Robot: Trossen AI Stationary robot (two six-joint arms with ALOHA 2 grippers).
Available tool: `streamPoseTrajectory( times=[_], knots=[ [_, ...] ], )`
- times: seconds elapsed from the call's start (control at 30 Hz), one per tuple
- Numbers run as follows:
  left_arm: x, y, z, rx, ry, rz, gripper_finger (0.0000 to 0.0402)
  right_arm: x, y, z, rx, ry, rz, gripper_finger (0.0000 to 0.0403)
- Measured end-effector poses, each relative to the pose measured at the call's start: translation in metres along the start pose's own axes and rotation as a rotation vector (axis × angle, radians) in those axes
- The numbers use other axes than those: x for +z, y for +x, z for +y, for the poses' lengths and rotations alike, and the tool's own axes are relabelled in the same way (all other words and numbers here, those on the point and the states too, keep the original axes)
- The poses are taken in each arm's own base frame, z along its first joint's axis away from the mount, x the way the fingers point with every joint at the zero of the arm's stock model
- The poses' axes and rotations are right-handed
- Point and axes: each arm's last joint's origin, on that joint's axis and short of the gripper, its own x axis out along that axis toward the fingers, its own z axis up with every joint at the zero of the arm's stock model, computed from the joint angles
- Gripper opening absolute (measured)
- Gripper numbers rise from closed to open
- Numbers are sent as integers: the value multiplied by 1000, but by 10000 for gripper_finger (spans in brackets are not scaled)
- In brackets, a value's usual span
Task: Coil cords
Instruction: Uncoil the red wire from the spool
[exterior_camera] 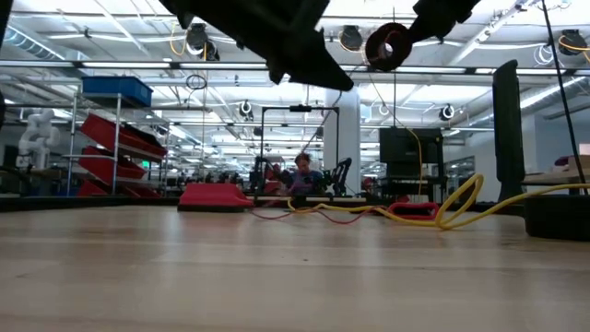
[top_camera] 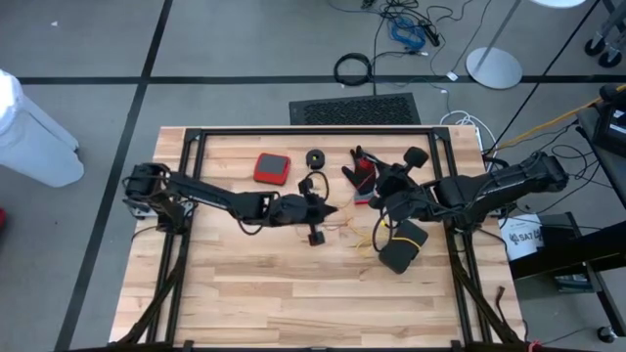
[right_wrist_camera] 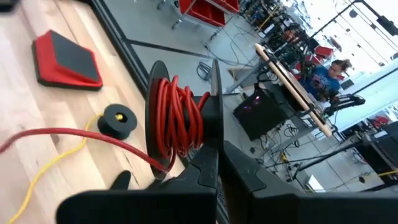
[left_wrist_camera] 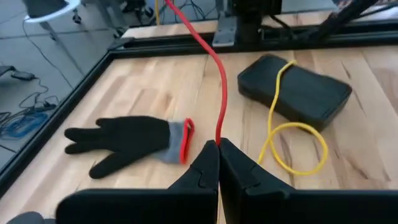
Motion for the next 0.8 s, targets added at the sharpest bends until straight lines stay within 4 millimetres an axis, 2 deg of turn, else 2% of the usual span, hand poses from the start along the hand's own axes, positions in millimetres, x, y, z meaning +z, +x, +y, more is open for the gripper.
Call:
streamPoseTrajectory(
  times=[0.13,0.47,0.8],
  knots=[
    [-15,14,6,69,13,71,0,5,-1,2,31,13,-28,0],
    [-38,26,53,237,-11,253,0,4,-13,7,104,-36,-56,0],
    [-47,25,64,246,-4,340,21,1,-19,6,98,-47,-57,0]
  ],
)
